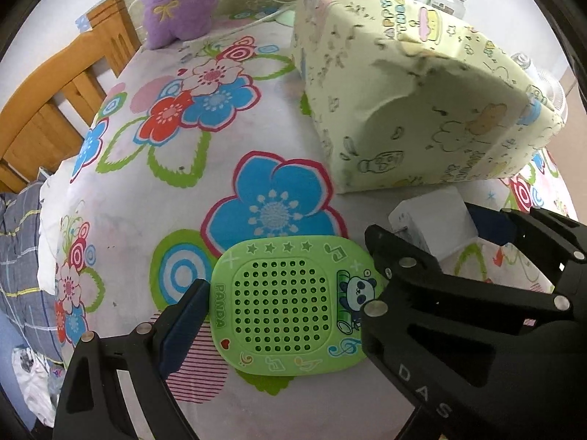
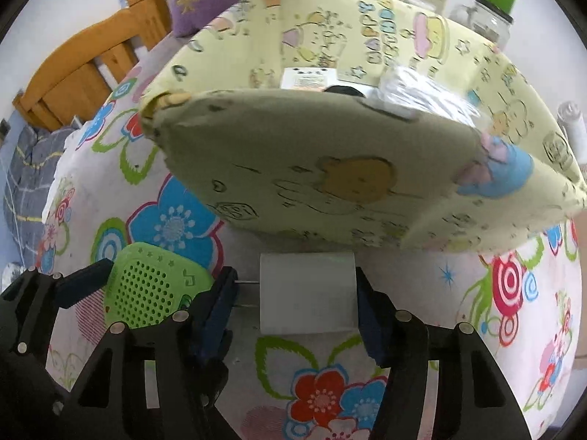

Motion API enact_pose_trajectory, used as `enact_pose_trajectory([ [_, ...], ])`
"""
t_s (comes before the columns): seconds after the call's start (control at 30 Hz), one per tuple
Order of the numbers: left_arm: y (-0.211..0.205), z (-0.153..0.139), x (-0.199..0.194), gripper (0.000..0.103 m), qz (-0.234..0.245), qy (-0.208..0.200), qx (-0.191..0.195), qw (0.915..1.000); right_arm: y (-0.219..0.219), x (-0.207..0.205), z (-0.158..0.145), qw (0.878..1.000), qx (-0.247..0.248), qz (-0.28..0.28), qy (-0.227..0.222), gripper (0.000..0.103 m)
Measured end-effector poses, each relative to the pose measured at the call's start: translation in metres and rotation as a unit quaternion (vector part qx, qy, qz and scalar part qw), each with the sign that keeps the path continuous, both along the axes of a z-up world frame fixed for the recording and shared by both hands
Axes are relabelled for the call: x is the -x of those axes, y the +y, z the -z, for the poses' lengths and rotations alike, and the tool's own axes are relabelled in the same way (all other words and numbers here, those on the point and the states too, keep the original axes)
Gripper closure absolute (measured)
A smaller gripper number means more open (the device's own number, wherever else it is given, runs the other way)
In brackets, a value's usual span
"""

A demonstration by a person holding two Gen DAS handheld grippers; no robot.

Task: Organize rigid objects
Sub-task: 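Carry the green case and white charger with both tools over the fabric box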

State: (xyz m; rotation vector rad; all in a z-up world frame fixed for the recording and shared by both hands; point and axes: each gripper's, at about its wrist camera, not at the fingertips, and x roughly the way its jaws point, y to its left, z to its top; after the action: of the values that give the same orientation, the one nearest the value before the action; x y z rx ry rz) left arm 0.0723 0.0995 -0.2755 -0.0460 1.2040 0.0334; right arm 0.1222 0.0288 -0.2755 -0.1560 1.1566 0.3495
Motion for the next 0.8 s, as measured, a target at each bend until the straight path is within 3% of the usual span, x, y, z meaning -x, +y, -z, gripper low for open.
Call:
enact_pose_trajectory([
  [0.8, -0.075, -0.044, 0.017, 0.008, 0.014, -0.028, -0.007, 0.9995, -0.096, 0.022, -0.045, 0.999, -0.011, 0.031, -0.022, 0.039],
])
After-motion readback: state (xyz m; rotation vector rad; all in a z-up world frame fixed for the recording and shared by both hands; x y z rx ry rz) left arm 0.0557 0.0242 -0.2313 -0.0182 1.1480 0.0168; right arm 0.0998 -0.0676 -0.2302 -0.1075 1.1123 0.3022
